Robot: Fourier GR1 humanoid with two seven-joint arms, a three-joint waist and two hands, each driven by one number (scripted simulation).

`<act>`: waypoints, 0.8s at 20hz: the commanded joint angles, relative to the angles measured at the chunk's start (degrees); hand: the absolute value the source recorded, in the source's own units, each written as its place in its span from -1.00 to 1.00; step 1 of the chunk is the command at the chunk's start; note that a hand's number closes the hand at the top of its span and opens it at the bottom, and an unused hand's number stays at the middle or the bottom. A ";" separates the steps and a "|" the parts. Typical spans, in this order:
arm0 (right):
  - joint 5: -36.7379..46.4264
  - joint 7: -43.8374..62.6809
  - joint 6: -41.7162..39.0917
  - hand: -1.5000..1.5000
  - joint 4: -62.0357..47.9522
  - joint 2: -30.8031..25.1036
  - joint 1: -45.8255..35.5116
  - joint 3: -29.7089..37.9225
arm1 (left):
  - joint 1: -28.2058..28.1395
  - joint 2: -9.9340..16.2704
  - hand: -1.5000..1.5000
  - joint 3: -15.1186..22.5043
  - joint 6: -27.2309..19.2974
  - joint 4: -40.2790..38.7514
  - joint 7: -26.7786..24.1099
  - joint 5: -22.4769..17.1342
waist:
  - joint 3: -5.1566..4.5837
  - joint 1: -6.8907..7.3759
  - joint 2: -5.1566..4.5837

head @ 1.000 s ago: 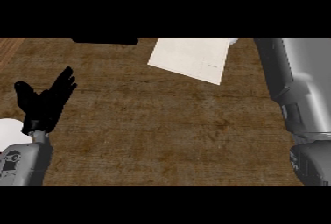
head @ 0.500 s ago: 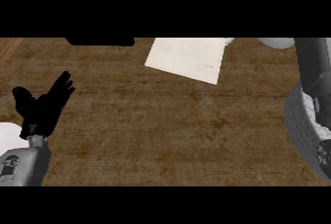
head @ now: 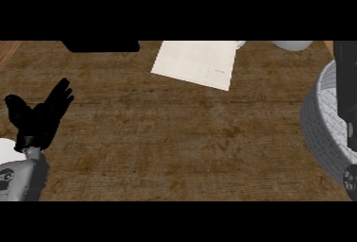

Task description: Pick the lemon from the placemat and place it in the basket

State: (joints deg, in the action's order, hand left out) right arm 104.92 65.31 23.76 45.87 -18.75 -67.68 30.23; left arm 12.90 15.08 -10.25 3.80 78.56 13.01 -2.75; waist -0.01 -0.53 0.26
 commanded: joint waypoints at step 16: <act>-5.94 0.26 2.97 -1.00 24.98 3.09 23.82 8.99 | -0.80 -1.26 0.00 0.90 -1.36 5.18 2.92 0.62 | 0.04 0.16 -0.05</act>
State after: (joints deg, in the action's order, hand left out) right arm 101.91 62.27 26.39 67.15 -15.66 -47.57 37.41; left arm 11.23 14.79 -10.13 4.07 81.44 13.68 -2.79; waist 0.00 -0.25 0.13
